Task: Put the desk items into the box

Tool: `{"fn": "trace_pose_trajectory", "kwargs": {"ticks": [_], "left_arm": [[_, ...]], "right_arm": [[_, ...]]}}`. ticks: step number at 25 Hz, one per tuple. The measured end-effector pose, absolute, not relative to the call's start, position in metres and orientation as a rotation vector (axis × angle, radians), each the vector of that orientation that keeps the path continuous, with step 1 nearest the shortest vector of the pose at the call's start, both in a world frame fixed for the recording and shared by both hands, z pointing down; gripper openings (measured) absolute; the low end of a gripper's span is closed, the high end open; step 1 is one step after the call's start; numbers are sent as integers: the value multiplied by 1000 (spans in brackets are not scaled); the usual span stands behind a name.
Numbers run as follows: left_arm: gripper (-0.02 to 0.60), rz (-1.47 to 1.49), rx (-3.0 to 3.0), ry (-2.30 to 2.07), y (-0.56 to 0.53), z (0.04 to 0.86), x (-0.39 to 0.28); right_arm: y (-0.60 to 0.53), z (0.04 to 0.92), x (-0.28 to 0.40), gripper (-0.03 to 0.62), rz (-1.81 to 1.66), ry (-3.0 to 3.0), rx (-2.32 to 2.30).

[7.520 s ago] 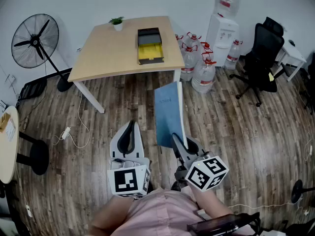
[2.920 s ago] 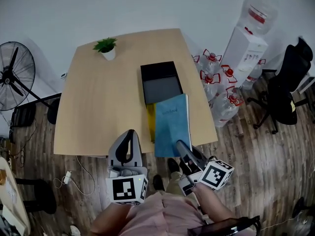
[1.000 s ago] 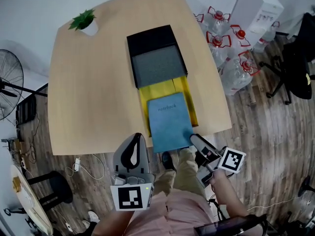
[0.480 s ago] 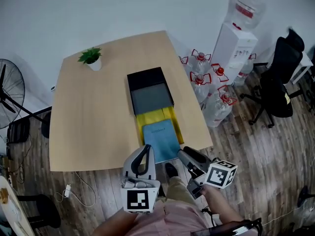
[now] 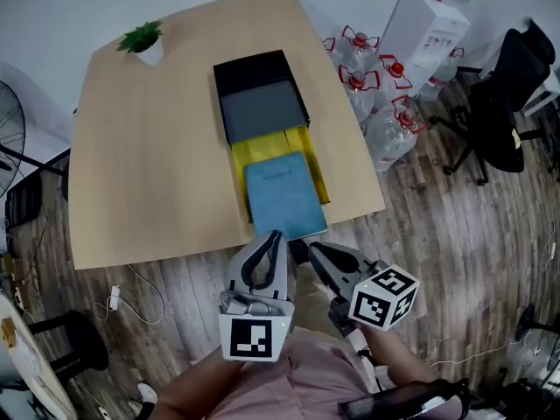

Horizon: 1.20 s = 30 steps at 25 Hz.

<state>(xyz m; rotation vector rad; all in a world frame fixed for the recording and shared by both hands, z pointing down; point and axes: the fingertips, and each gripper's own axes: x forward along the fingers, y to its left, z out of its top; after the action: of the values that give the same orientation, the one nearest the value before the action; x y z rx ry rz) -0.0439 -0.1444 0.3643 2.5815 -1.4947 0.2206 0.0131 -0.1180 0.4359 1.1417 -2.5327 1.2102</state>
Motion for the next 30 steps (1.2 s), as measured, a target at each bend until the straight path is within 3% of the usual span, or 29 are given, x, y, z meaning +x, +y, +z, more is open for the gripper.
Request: {"fn": "trace_pose_trajectory", "kwargs": {"ticks": [10,30], "left_arm": [[14,382,2534,-1337,-114,442,-25],[14,441,2450,-1255,-131,490,-18]], "right_arm": [[-113,477,6,2,1208,-2447,1109],[-135,504,-6,2,1204,-2378,1015]]}}
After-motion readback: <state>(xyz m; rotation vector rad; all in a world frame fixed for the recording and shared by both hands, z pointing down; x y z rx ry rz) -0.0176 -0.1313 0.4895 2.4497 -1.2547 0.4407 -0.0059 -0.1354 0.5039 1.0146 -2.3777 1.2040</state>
